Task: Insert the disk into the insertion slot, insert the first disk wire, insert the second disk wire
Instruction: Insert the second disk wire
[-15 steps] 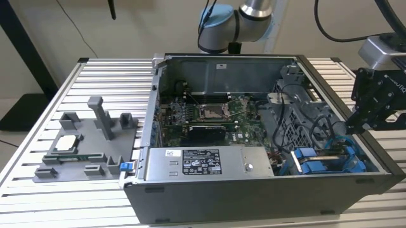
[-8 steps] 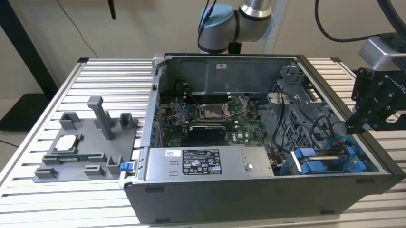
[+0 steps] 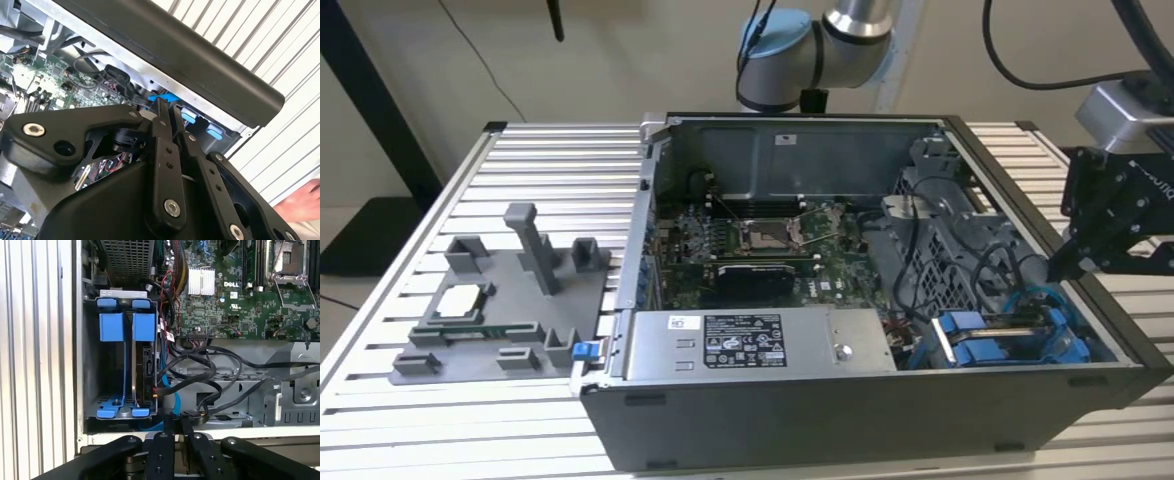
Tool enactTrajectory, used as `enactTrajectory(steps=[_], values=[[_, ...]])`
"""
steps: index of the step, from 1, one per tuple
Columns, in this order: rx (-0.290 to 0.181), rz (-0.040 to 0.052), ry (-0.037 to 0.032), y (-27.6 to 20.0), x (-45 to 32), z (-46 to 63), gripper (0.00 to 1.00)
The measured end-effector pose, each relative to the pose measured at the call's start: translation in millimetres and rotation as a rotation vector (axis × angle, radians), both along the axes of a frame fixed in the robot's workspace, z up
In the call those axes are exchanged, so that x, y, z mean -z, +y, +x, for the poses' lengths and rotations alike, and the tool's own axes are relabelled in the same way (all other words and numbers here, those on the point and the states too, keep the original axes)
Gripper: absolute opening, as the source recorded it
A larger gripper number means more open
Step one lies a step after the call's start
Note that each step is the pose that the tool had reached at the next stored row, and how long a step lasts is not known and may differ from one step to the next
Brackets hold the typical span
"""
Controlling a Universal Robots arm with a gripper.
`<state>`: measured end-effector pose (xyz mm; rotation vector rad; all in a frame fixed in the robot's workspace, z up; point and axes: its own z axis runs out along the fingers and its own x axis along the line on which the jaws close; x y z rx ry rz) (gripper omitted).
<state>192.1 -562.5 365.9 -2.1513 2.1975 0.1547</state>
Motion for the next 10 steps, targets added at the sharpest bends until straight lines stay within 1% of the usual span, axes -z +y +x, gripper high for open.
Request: enactTrajectory(steps=[6,7,10], values=[[0.0,0.004,0.0,-0.3,0.5,0.0,1.0],[0.0,0.004,0.0,-0.3,0.3,0.0,0.0],[0.0,0.0043,0.0,-0.3,-2.6,-0.1,0.0]])
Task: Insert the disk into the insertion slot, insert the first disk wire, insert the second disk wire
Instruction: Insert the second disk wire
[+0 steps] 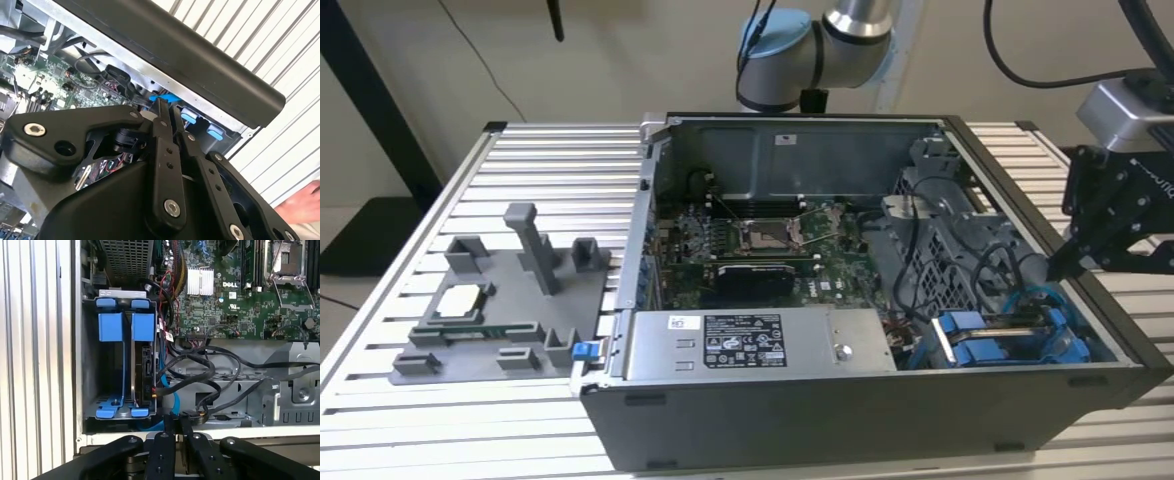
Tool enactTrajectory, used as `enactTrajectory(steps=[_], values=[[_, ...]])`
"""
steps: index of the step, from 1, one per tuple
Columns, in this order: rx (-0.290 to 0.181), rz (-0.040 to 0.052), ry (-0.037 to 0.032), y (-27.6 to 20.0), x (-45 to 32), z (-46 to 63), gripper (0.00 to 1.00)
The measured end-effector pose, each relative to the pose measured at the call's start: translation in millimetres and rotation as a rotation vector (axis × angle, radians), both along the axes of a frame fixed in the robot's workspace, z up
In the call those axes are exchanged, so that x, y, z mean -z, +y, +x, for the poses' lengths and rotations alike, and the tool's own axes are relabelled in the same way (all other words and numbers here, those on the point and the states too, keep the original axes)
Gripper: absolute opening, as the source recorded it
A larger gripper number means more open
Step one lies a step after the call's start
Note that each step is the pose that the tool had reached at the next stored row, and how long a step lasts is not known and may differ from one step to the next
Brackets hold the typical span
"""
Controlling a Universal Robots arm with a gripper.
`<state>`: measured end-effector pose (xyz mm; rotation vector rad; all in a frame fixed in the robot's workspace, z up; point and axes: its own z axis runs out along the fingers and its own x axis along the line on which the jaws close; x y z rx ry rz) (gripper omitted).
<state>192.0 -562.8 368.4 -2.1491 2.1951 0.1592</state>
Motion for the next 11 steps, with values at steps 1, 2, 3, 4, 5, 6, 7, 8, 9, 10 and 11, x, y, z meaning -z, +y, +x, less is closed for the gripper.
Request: enactTrajectory(steps=[1,2,3,4,5,6,7,8,9,10,11], values=[[0.0,0.0,0.0,0.0,-1.7,-0.2,0.0],[0.0,0.0,0.0,0.0,-3.5,-0.6,0.0],[0.0,0.0,0.0,0.0,-5.2,-1.1,0.0],[0.0,0.0,-0.0002,0.0,-6.5,-1.8,0.0],[0.0,0.0,-0.0005,0.1,-7.5,-2.8,0.0],[0.0,0.0001,-0.0011,0.2,-8.1,-3.8,0.0],[0.0,0.0001,-0.0013,0.2,-8.3,-4.3,0.0],[0.0,0.0002,-0.0014,0.2,-8.4,-4.2,0.0],[0.0,0.0003,-0.0014,0.2,-8.4,-4.2,0.0],[0.0,0.0002,-0.0014,0.2,-8.4,-4.3,0.0],[0.0,0.0001,-0.0014,0.2,-8.5,-4.3,0.0]])
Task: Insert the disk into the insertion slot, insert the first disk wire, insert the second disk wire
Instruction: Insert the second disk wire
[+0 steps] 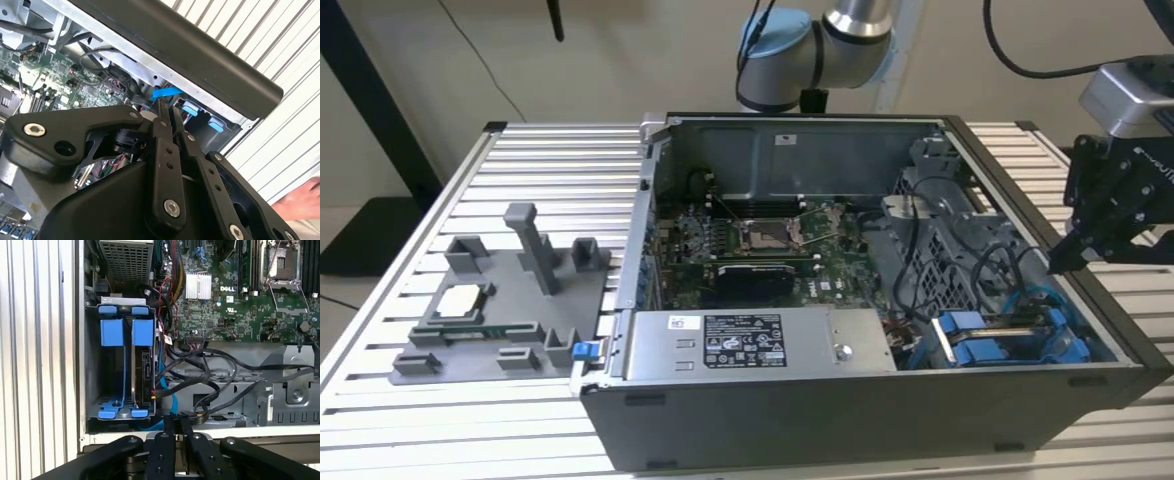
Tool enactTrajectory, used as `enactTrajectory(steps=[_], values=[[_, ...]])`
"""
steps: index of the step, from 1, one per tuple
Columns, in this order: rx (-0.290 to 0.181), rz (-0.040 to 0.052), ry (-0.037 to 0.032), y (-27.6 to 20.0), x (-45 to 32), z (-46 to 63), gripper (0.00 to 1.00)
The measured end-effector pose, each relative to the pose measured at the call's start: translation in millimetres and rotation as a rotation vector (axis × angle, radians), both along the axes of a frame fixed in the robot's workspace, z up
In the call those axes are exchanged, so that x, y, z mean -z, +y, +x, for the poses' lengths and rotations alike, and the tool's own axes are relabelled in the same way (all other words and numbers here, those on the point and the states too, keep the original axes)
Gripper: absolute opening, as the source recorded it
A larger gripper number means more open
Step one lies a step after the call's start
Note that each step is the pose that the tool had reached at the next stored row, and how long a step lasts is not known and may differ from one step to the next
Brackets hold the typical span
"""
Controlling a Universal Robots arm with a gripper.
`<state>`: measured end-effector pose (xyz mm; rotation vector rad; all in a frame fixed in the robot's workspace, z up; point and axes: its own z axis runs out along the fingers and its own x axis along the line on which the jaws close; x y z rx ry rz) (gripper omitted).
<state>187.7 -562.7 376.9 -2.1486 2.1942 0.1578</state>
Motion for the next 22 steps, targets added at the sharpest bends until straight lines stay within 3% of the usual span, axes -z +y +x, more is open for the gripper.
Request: enactTrajectory(steps=[5,17,20,22], values=[[0.0,0.0,-0.0004,0.6,-2.5,-5.0,0.0],[0.0,0.0,-0.0033,3.3,-9.6,-40.4,0.0],[0.0,0.0001,-0.0071,2.5,-9.2,-48.9,0.0],[0.0,0.0009,-0.0084,-0.6,-7.9,-50.2,0.0]])
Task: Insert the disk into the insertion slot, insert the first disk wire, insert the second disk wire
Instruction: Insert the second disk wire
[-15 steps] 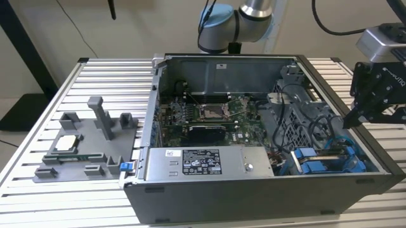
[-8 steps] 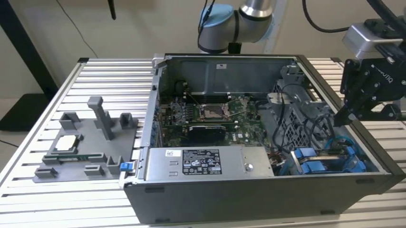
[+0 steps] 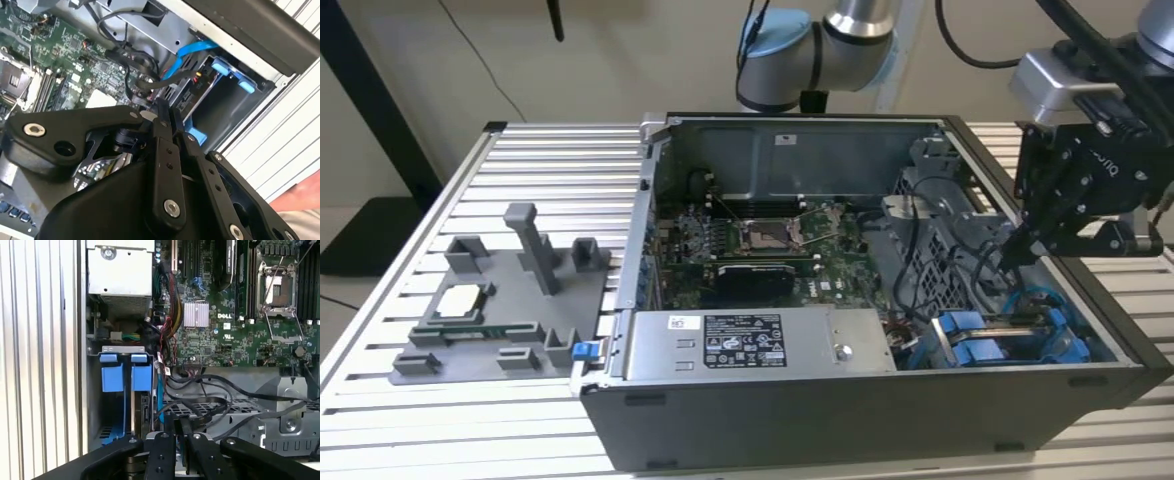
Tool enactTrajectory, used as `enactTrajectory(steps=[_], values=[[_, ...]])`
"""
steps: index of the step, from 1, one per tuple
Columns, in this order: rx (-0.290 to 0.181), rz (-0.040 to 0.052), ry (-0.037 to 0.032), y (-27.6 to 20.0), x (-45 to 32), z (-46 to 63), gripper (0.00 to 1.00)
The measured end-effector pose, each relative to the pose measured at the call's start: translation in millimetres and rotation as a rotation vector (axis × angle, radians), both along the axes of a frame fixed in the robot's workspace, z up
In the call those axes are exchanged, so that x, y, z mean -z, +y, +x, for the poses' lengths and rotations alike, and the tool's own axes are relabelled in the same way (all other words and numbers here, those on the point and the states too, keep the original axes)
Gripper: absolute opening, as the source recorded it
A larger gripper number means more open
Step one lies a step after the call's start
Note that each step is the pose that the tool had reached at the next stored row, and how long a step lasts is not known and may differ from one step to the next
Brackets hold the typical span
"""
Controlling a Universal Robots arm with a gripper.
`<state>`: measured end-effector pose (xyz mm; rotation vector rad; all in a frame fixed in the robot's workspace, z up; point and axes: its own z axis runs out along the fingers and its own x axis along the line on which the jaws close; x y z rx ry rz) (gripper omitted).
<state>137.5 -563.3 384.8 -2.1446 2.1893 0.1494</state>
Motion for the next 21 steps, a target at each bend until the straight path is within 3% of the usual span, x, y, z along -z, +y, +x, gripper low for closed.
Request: enactTrajectory(steps=[5,9,16,21], values=[[0.0,0.0036,-0.0018,-14.0,5.4,-2.4,0.0],[0.0,0.0049,-0.0038,-19.5,12.0,-4.0,0.0],[0.0,0.019,-0.0284,-24.1,19.9,-4.2,0.0],[0.0,0.0228,-0.0423,-27.0,27.1,-4.3,0.0]])
